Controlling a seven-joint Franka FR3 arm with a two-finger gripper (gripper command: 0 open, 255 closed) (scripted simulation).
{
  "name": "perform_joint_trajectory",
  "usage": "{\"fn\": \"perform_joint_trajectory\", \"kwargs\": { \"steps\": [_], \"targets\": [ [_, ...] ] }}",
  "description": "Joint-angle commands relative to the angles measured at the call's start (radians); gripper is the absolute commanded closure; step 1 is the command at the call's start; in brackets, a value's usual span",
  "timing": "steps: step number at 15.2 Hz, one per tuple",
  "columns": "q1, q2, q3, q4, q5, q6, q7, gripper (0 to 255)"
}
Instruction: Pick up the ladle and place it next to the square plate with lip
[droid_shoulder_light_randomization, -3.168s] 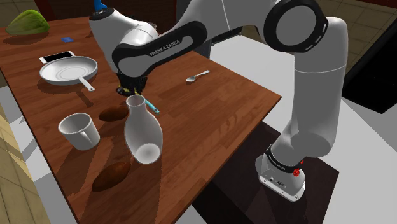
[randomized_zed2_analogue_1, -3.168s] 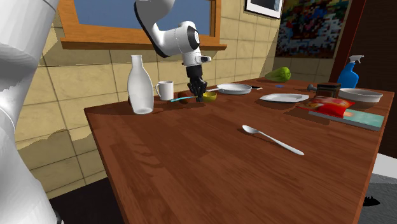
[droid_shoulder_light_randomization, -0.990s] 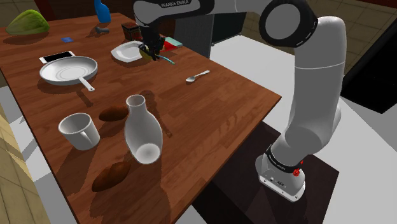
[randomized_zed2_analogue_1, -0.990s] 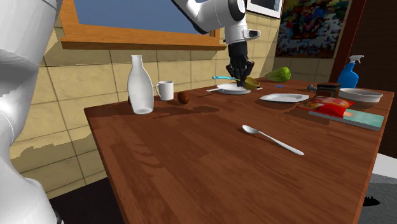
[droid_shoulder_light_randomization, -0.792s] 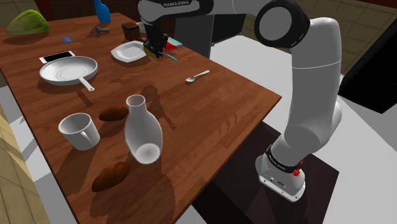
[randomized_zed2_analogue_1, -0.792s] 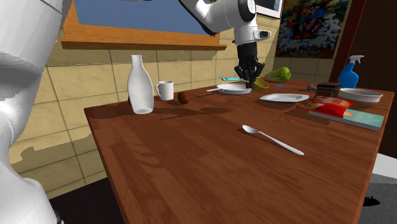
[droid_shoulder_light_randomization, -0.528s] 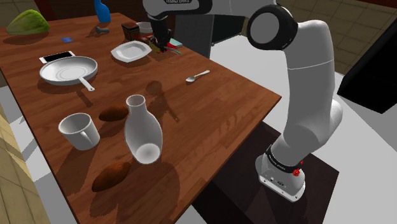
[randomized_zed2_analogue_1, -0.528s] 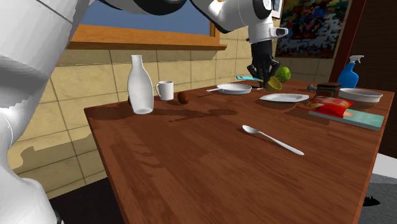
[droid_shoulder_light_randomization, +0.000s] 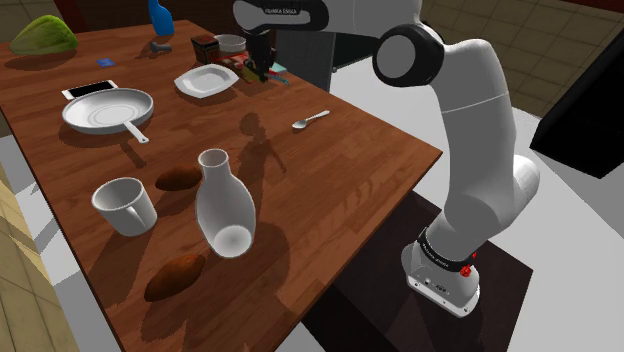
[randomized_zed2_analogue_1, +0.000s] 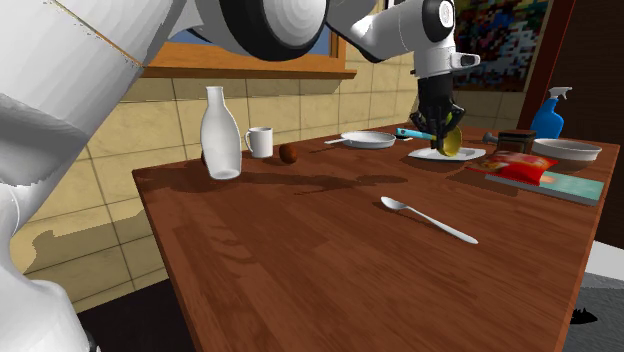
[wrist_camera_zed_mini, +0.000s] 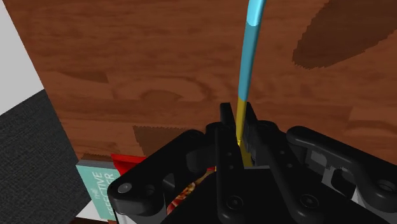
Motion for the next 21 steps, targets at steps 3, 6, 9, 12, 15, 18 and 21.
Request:
{"fn": "perform_joint_trajectory", "kwargs": {
  "steps": [3,6,9,12,15,18,21],
  "targets": [
    [-0.01,-0.003,-0.001,-0.059,-0.003,0.054,0.012,255],
    [-0.015,0.0,-0.002,-0.095,-0.007,0.092,0.021,255],
    [-0.019,0.005,-0.004,-0.127,-0.011,0.127,0.03,255],
    [-0.021,0.012,-0.006,-0.154,-0.016,0.16,0.039,255],
    [-0.023,0.022,-0.009,-0.178,-0.021,0.192,0.048,255],
    [-0.024,0.029,-0.011,-0.19,-0.025,0.21,0.053,255],
    [-0.024,0.029,-0.011,-0.189,-0.025,0.21,0.053,255]
  ]
}}
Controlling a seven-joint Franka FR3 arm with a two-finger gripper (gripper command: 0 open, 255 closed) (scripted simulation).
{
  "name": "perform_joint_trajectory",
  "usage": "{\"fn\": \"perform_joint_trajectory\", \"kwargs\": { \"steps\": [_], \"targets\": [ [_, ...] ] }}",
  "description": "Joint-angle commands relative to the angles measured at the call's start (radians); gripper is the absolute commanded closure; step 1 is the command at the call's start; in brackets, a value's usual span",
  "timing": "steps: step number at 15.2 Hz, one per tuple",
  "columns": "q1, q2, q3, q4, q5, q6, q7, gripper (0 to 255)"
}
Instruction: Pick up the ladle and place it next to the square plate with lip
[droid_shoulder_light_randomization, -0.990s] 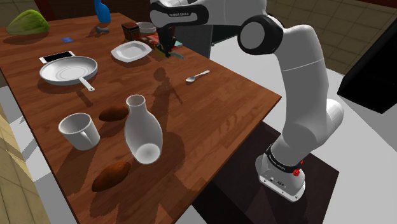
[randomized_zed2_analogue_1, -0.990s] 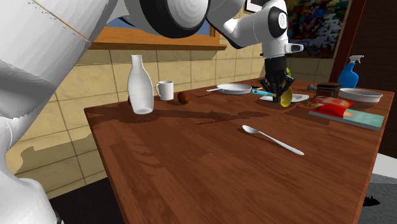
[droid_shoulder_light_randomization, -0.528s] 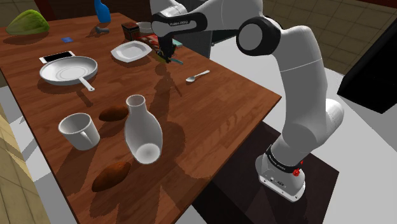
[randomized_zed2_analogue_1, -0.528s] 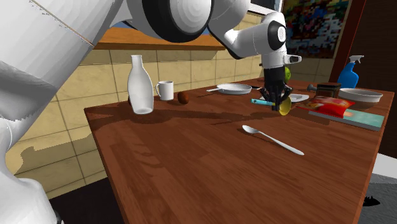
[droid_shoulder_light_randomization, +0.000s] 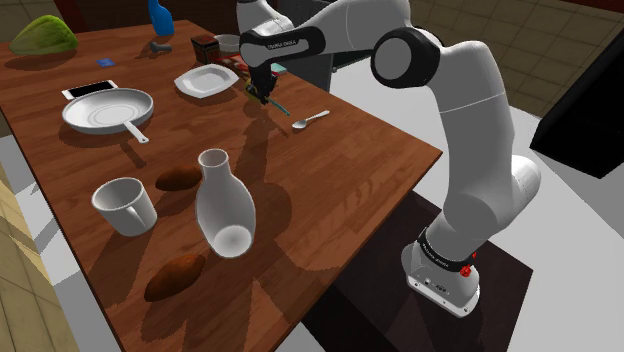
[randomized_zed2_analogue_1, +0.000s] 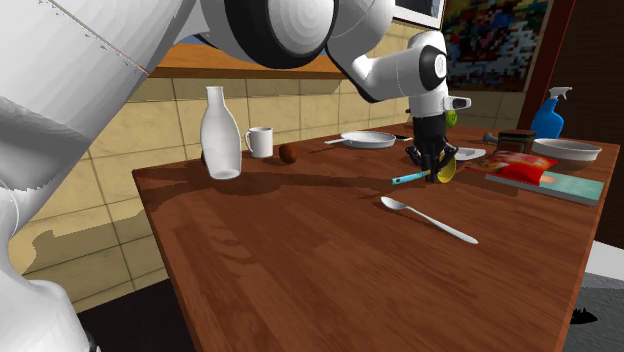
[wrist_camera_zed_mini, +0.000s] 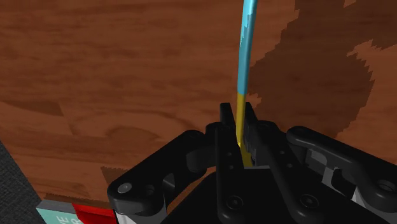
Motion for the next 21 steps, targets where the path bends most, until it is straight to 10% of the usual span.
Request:
{"fn": "perform_joint_trajectory", "kwargs": {
  "steps": [1,4,5,21],
  "targets": [
    [0.0,0.002,-0.001,-0.002,0.0,0.001,0.001,255],
    [0.0,0.002,-0.001,-0.002,0.0,0.001,0.001,255],
    [0.0,0.002,0.0,-0.003,0.0,0.002,0.001,0],
    [0.012,-0.043,0.011,0.046,0.015,-0.091,-0.011,0]
  ]
}}
